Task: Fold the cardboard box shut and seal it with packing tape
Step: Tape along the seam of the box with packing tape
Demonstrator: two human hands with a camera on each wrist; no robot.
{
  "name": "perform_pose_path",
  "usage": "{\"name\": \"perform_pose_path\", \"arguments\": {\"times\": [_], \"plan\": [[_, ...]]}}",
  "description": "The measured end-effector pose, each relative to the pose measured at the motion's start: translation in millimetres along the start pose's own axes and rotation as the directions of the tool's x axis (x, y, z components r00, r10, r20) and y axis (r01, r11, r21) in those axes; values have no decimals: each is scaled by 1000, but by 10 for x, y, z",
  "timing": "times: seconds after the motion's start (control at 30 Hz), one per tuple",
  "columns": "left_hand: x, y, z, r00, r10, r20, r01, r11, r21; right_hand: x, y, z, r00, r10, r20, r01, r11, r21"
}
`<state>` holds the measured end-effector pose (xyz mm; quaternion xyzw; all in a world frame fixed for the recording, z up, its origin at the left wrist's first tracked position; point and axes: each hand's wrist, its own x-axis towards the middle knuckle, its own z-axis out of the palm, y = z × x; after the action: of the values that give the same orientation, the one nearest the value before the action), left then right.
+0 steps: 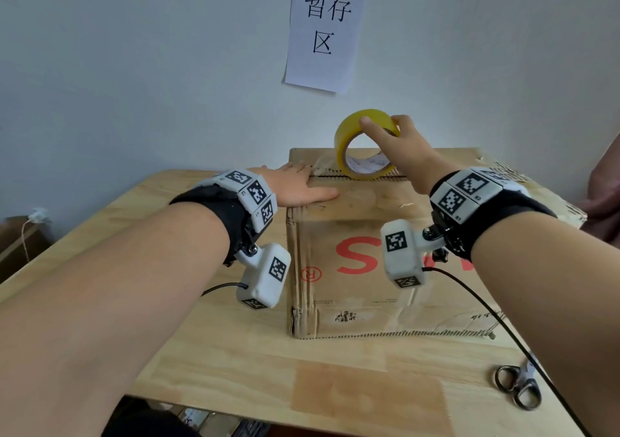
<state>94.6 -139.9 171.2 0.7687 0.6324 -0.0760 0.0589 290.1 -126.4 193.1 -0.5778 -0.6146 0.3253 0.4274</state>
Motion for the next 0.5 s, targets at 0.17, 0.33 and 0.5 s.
{"name": "perform_pose_path", "arguments": {"times": [0.17,0.33,0.5], "plan": [[-117,-307,-28,1000,-22,10,22,1000,-4,-35,-146,273,999,-11,35,12,1000,-20],[-109,-555,9,1000,-31,-2,31,1000,-1,-33,-251,461,998,-9,68,11,1000,-29],[-61,-616,65,996,0,-84,2,1000,27,-5,-364,563,1000,-22,-6,21,990,-138]]}}
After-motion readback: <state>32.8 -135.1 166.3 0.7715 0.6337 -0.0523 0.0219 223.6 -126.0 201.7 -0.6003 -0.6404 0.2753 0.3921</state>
